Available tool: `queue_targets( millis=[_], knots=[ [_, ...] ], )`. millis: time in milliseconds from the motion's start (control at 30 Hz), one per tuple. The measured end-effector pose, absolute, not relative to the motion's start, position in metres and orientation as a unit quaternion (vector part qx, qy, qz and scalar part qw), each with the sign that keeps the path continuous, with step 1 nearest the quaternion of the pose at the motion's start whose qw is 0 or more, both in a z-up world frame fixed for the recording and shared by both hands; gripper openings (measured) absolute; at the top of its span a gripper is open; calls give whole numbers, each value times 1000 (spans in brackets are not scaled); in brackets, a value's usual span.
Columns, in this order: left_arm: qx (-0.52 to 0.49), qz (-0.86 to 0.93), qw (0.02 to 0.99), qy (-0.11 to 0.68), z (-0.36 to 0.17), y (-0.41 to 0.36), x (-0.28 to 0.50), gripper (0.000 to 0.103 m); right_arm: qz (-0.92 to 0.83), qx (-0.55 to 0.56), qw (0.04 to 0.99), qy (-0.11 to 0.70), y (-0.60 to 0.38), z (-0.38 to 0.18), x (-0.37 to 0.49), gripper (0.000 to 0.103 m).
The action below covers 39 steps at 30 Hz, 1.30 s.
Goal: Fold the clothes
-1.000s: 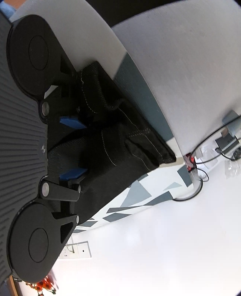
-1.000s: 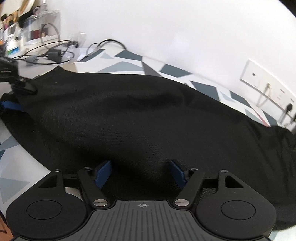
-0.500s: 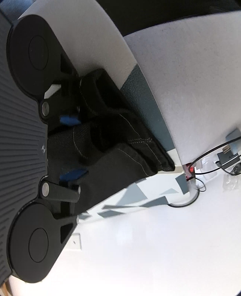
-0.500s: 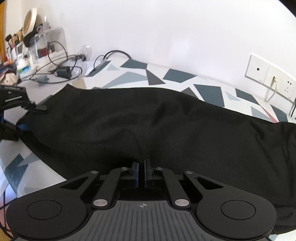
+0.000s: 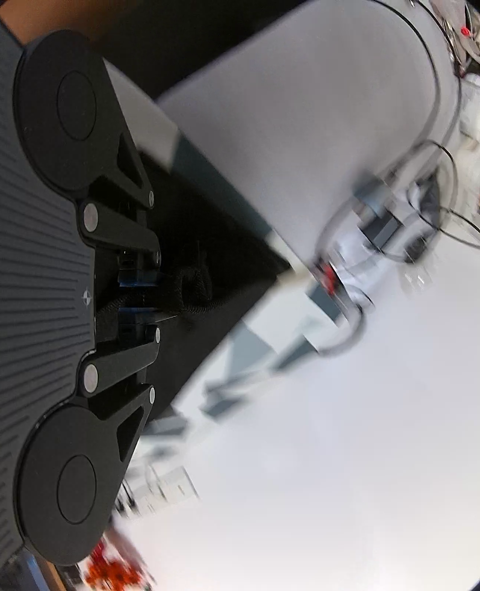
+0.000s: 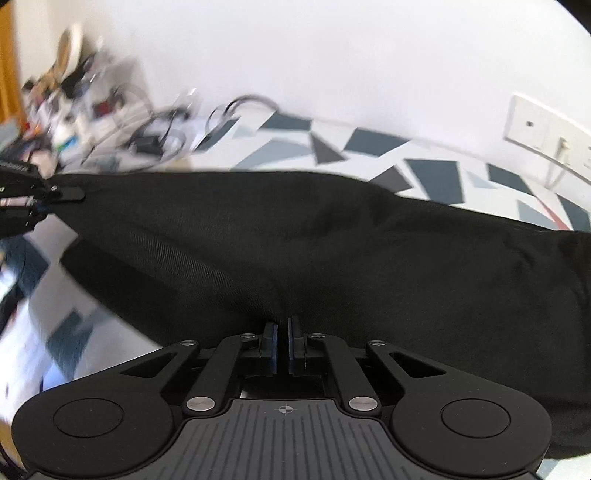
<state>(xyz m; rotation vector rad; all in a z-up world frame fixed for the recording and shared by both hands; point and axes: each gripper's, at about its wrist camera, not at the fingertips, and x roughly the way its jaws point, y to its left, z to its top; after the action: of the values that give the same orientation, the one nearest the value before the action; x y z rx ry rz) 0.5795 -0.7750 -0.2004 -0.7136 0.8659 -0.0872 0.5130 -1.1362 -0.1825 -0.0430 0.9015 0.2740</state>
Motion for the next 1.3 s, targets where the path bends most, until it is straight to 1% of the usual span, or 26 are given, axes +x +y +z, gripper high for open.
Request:
queue_targets(
  millis=[67, 133, 300, 433, 467, 533, 633, 667, 700, 733, 767, 800, 967, 1033, 1100, 1233, 1300],
  knots=[
    [-304, -21, 846, 437, -224, -779, 580, 9, 144, -51, 880, 449, -1126, -192, 514, 5],
    [-291, -9, 844, 450, -238, -782, 579, 9, 147, -72, 873, 459, -1117, -201, 517, 5],
    [-292, -12, 853, 431, -222, -782, 576, 9, 150, -71, 867, 470, -1116, -207, 521, 4],
    [-262, -44, 884, 386, -196, -784, 563, 9, 168, -70, 864, 470, -1122, -202, 520, 5],
    [-255, -42, 885, 387, -198, -785, 563, 9, 172, -70, 862, 472, -1123, -202, 521, 5],
    [-258, -20, 868, 424, -217, -784, 568, 9, 178, -76, 856, 479, -1121, -205, 523, 5],
    [-268, -6, 855, 444, -236, -782, 569, 9, 185, -91, 843, 497, -1115, -208, 528, 13],
    [-260, -7, 858, 443, -235, -784, 569, 10, 187, -91, 842, 498, -1113, -204, 530, 18],
    [-251, -8, 861, 443, -233, -786, 570, 11, 194, -83, 844, 493, -1113, -198, 534, 25],
    [-245, -9, 862, 444, -232, -787, 571, 11, 203, -69, 847, 486, -1112, -190, 539, 28],
    [-247, -11, 861, 444, -232, -787, 571, 11, 213, -56, 851, 478, -1112, -182, 543, 35],
    [-251, -13, 860, 444, -233, -785, 570, 12, 222, -49, 854, 468, -1109, -175, 552, 37],
    [-251, -25, 862, 440, -234, -781, 564, 14, 267, -37, 869, 415, -1081, -147, 609, 42],
    [-241, -29, 867, 434, -234, -783, 562, 14, 287, -47, 873, 392, -1056, -146, 640, 42],
    [-222, -31, 875, 428, -234, -788, 558, 15, 304, -48, 872, 381, -1030, -150, 676, 47],
    [-184, -28, 889, 419, -233, -798, 552, 15, 305, 10, 853, 424, -979, -172, 740, 47],
    [-184, -25, 889, 418, -233, -800, 551, 15, 297, 38, 840, 452, -955, -184, 766, 47]
  ],
)
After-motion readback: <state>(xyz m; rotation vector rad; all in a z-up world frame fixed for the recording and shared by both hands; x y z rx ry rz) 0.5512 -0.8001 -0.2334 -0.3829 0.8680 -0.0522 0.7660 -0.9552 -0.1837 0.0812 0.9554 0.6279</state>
